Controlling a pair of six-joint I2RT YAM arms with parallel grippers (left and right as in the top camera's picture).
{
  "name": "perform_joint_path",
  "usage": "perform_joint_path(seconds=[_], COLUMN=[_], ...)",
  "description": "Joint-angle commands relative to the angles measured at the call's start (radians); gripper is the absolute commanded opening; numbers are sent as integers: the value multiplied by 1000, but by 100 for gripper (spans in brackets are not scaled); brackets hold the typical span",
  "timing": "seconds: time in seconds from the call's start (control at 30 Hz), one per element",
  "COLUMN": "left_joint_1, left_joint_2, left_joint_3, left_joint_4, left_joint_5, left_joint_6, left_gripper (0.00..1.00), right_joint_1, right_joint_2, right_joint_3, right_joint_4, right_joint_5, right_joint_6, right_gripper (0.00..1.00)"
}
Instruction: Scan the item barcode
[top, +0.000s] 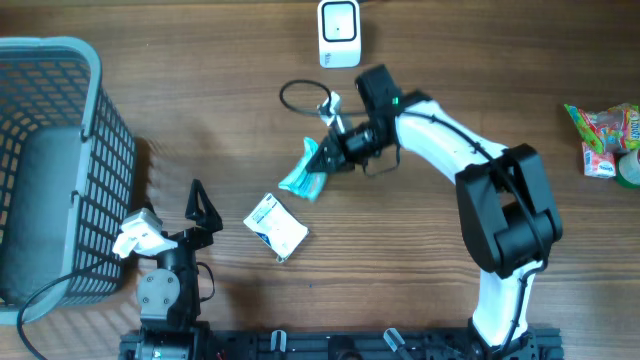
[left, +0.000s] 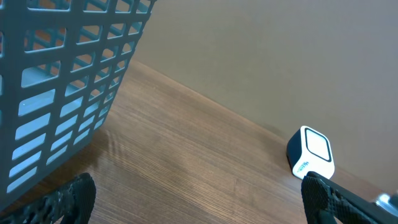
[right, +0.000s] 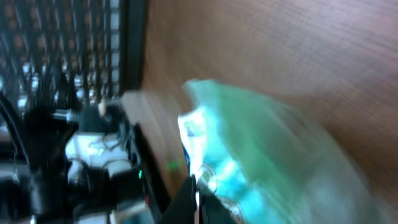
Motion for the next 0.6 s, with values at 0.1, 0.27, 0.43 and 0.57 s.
perform_joint_path(seconds=[0.1,0.27,0.43,0.57], left_joint_1=[5,5,5,5], left_joint_2=[-3,-3,-3,-3], left_joint_3=[-6,-6,-6,-6], left_joint_4=[3,3,3,3], left_joint_5=[5,5,5,5], left_joint_6=[-5,-5,-5,-5], left_gripper=[100,100,100,100], right_joint_1=[-114,-135,-119,-74], right_joint_2=[-12,-29,-187,-362], right_joint_3=[-196,-175,-163,-163], right_joint_4=[111,95,69,29], right_joint_5=[-237,-204,49,206], right_joint_6=[-35,-20,80,-102], right_gripper=[5,67,93,99])
